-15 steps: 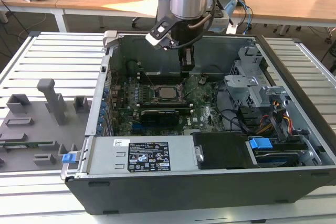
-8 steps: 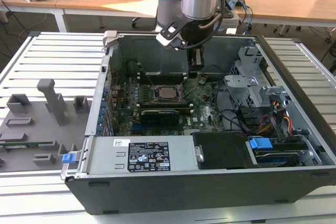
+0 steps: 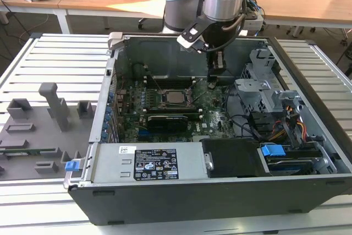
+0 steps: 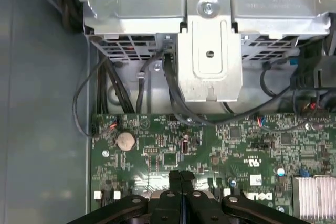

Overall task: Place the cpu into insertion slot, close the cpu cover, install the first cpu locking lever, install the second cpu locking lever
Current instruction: 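Close the cpu cover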

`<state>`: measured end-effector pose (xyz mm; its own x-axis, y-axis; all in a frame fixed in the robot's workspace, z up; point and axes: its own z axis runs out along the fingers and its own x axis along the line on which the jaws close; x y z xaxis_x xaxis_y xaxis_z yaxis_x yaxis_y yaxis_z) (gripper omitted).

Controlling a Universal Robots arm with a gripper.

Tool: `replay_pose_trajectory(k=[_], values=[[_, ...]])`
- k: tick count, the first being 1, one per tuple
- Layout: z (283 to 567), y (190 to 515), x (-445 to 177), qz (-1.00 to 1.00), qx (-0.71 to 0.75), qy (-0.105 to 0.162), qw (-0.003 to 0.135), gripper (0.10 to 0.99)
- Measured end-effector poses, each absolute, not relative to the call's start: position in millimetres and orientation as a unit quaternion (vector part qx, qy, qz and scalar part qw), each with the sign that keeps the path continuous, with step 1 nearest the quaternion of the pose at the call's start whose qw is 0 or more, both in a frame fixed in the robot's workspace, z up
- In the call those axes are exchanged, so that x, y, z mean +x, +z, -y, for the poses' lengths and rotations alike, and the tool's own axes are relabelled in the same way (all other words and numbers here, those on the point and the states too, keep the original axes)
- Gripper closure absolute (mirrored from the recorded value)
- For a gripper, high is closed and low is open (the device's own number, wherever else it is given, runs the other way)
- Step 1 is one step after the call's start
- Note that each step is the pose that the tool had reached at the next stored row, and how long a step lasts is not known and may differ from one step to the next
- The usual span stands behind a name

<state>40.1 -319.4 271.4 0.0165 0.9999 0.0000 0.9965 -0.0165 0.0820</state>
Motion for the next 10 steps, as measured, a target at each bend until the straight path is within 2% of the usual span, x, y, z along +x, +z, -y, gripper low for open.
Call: replay_pose_trajectory(k=[10], values=[[319,249,46,-0.701,0.712,0.027,0.027,0.980]])
